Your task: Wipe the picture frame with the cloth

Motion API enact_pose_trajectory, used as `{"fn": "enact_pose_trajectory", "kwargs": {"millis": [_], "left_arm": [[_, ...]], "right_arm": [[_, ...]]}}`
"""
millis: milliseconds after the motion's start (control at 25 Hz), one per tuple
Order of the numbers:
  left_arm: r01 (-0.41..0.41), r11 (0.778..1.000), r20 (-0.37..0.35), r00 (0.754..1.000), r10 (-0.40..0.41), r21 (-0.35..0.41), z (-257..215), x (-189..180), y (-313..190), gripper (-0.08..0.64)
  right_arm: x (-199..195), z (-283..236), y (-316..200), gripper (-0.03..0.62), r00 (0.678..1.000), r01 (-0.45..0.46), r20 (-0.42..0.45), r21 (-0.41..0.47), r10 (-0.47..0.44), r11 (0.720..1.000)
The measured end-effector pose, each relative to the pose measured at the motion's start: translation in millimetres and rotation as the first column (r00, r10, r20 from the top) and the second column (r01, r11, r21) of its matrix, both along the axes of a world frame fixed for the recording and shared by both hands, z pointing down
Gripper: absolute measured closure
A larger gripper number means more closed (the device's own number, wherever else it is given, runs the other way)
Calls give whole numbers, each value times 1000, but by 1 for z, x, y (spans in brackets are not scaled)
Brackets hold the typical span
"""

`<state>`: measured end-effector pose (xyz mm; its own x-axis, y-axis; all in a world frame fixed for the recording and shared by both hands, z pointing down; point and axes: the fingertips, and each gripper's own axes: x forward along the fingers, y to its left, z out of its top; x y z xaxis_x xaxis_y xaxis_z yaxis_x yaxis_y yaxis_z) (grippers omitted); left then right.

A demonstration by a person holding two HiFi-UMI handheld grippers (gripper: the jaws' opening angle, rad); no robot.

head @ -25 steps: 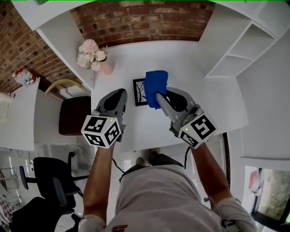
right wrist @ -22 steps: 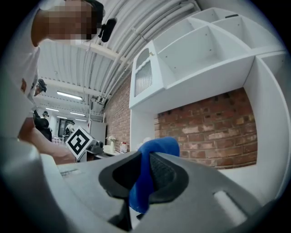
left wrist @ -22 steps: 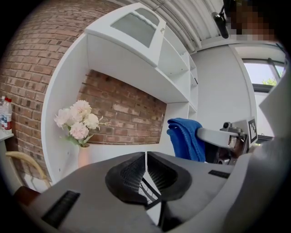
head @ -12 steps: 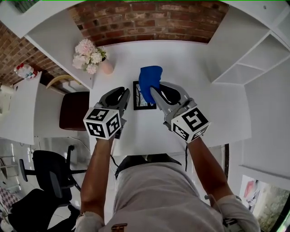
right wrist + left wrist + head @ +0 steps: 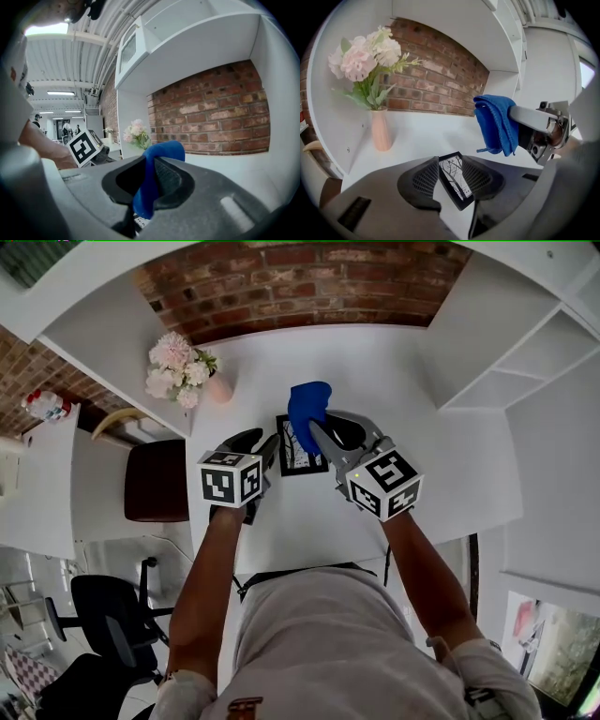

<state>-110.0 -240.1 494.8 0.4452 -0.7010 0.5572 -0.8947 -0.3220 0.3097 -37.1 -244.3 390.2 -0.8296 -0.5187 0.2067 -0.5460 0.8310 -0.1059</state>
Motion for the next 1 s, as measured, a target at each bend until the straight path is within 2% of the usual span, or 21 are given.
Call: {"fn": "enact_pose_trajectory", "kwargs": {"millis": [200,440,720,1000], "left_arm": [[-30,995,36,999,34,-94,32,-4,-5,408],[-80,979,55,994,91,-185,63,-2,-5,401],[-93,966,81,990,116,-242,82,-2,-9,387],[-91,957,80,990,117,-274,93,-3,-10,376]], "right_arm": [[-15,27,-11,546,998,4,-62,-61,-7,998],[-34,68,-24,546,987,12,-155,-154,-36,988],[-54,111,-35,546,960,21,-265,-243,-88,970],[-67,140,-43,546,940,21,-318,-306,-124,952]]}}
